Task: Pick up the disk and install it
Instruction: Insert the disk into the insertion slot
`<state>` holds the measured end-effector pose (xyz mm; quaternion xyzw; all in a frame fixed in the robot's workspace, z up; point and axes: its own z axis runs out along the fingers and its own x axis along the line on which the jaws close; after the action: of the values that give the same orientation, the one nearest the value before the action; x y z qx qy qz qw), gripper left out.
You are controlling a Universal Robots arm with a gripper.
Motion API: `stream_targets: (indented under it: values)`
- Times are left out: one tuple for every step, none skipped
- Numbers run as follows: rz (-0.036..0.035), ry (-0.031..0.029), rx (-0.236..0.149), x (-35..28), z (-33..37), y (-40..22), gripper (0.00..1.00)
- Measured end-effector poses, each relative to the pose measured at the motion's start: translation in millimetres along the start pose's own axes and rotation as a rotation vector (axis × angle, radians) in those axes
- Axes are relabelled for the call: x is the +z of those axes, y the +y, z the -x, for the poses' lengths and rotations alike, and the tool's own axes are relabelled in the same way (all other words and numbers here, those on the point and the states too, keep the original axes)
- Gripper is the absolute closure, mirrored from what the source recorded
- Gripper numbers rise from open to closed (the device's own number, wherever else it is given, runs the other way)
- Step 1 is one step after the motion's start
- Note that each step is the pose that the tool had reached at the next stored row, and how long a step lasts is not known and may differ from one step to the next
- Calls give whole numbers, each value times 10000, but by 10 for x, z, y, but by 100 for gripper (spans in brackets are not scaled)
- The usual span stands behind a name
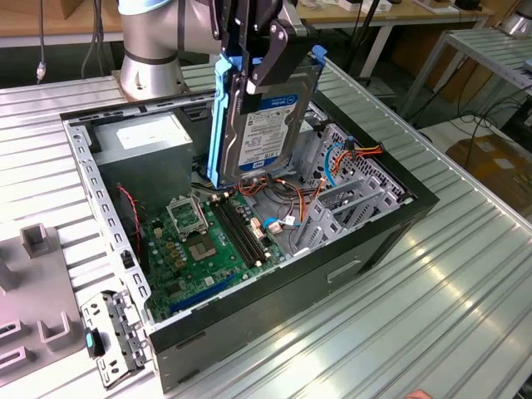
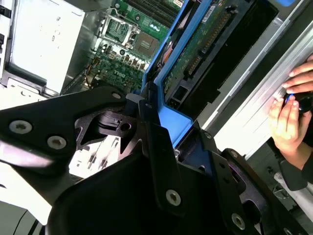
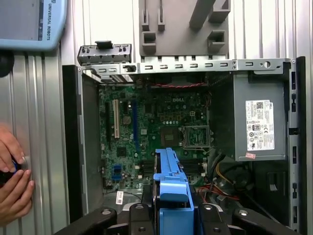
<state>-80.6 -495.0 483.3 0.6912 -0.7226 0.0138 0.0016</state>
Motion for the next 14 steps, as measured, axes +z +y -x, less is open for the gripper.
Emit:
stream_targets:
  values:
    - [0,0,-1,1,-2,-30,63]
    - [2,1,0,1,-3,-63,63]
    - [3,0,1,2,-4,-116,63]
    - [5,1,0,3,-4,-178,63]
    - [7,0,-1,4,-4,-216,63]
    - [9,1,0,5,-3,-270,63]
    - [10,0,0,6,-2,-308,63]
    - [11,0,-1,6,-1,-344,63]
    - [13,0,-1,7,0,-387,63]
    - [14,0,0,8,0,-424,63]
    - [16,1,0,8,1,-476,63]
    - [17,1,-1,9,2,-506,63]
    - [18,0,-2,10,2,-537,63]
    - [19,1,0,11,0,-577,63]
